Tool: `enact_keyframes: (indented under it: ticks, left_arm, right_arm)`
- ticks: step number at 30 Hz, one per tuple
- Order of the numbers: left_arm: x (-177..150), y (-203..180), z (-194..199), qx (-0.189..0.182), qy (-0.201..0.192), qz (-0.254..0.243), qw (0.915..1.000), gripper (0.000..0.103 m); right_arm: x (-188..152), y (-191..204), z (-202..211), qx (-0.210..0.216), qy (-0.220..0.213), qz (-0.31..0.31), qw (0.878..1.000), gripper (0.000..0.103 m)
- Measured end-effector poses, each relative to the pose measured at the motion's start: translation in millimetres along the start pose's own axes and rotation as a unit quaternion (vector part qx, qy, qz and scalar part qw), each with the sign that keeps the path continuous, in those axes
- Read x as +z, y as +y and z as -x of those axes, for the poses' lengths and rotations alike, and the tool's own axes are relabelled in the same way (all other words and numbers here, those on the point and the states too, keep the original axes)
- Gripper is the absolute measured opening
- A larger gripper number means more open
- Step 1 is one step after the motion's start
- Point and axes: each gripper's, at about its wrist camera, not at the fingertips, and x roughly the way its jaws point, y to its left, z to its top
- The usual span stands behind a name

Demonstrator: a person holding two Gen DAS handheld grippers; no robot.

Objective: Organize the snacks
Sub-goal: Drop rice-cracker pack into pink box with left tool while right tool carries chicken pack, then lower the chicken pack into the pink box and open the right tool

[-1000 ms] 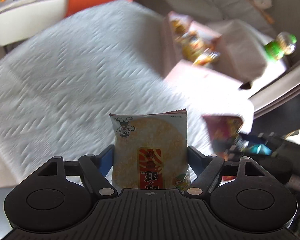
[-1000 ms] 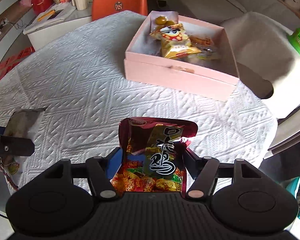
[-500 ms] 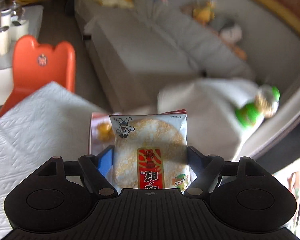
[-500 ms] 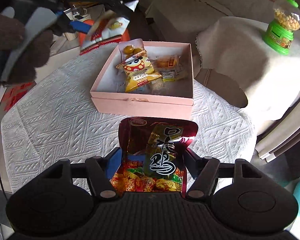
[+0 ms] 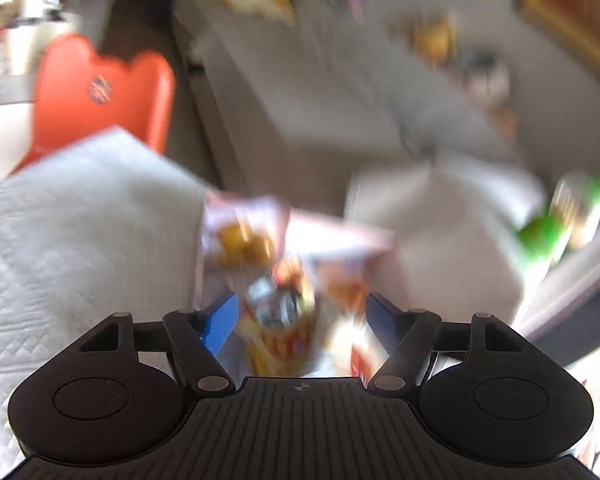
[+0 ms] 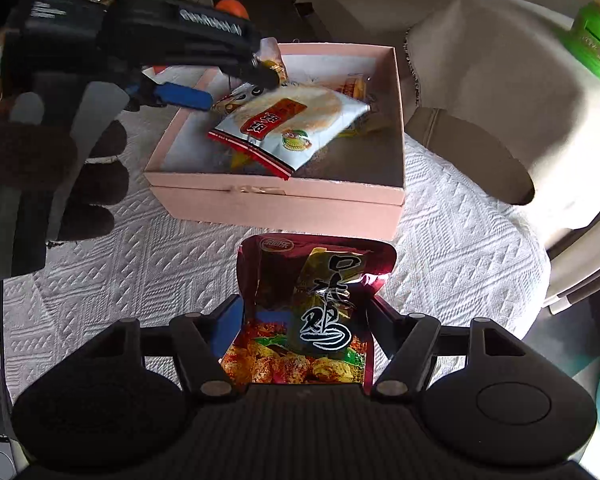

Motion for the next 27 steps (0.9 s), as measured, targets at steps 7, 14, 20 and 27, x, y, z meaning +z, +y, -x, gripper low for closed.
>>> enact_keyframes:
  ticks: [7,14,20,27]
  left_arm:
    - [-22.7,37.3,71.6,0.022,0.009,0.041,0.9989,0.076]
    - [-43.3,31.2,113.1,0.029,-0.009,0.060,0.9978,0.075]
    - [-44.0,2.3,131.3,0.053,0.020,-0.049,0.9972,0.030]
    - [-53.8,-14.1,146.1,0.054,0.051,-0.057,0.9957,0.016]
  right_arm:
    - [16.3,-7.6,34.4,0.010,-0.071,-0.008,0.997,0.068]
    - [103.2,6.3,67.9,0.006,-0.180,-0.010,0.984,0.091]
    - [125.0,13.6,50.6,-0.012,-0.152,0.009,0.988,0.090]
    - [72.9,30.8,81.5,-0.031,-0.089,0.021,0.995,0.090]
